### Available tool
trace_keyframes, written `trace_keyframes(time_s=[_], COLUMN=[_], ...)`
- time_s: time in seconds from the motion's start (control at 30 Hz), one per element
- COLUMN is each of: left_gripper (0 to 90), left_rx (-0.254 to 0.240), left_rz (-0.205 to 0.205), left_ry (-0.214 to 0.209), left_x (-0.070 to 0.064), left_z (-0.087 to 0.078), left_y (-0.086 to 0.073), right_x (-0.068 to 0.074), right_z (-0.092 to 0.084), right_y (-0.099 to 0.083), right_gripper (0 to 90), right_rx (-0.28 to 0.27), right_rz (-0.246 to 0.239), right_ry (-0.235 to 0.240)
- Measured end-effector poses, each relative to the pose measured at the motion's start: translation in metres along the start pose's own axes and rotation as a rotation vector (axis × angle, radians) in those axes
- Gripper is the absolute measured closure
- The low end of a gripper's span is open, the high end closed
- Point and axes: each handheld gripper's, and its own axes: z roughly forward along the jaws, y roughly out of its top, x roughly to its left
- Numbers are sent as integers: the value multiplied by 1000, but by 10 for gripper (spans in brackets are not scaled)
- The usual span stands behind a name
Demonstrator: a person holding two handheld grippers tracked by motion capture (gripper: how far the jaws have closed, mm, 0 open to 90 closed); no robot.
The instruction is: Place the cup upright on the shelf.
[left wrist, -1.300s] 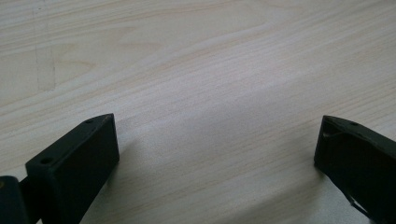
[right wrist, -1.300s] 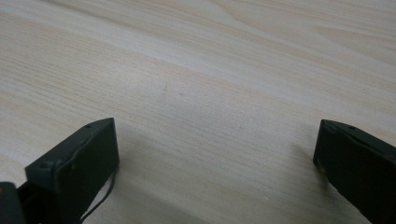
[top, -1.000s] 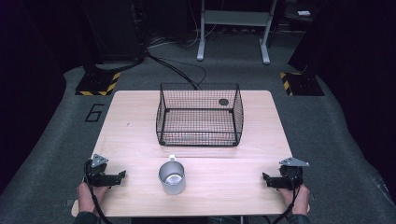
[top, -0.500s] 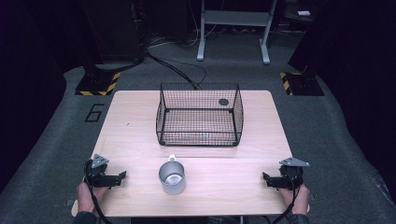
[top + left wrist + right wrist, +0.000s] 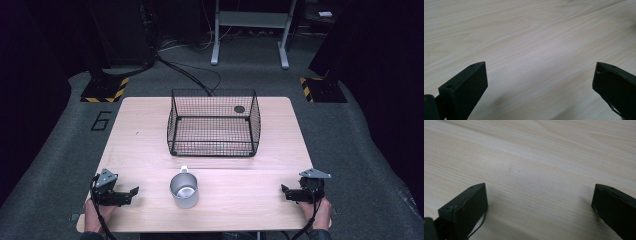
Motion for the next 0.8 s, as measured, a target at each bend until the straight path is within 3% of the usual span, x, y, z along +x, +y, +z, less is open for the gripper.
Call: trace_keyframes(time_s=[0.1,0.47,0.8], left_gripper=[0,0,0], left_rx=[-13,-49,-60], left_rz=[34,81,144], left_ry=[-22,-83,-167], left_x=[-9,-32,-55], left_z=[-3,-7,-6], left_y=[4,8,14], right_x=[0,0,0], right_z=[0,0,0], right_y=[0,0,0], right_gripper=[0,0,0], right_rx=[0,-1,-1], right_rz=[-1,-2,-1], right_ry=[-1,-2,-3])
